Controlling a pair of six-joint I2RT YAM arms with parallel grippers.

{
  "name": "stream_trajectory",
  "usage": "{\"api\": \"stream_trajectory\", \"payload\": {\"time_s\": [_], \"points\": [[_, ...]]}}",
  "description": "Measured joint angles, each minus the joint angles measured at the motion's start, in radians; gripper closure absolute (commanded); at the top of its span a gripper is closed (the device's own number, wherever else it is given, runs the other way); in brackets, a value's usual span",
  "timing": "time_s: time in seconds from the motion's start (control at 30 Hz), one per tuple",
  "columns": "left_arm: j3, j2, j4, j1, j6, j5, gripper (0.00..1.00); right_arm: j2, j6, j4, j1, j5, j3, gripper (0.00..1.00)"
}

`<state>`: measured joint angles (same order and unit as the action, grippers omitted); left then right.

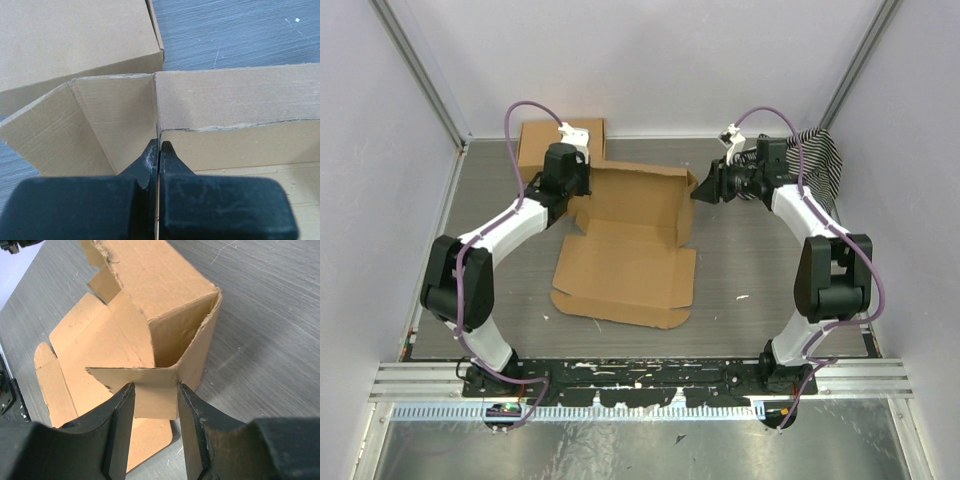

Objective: Fold the paper box

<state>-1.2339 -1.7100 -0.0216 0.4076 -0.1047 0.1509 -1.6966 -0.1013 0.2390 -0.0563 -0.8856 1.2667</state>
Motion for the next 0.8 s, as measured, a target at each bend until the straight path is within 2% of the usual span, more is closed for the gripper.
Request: {"api": "stream_trajectory", "payload": {"time_s": [0.4, 0.8], "points": [[0.125, 0.067, -0.085, 0.000, -0.015, -0.003, 1.00, 0.030, 0.010, 0.013, -0.080, 0.126, -0.073, 0.53], [0.314, 0.173, -0.227, 0.001, -0.020, -0.003, 1.00, 0.089, 0.059, -0.025, -0.110, 0.260, -0.156, 0.38]]}}
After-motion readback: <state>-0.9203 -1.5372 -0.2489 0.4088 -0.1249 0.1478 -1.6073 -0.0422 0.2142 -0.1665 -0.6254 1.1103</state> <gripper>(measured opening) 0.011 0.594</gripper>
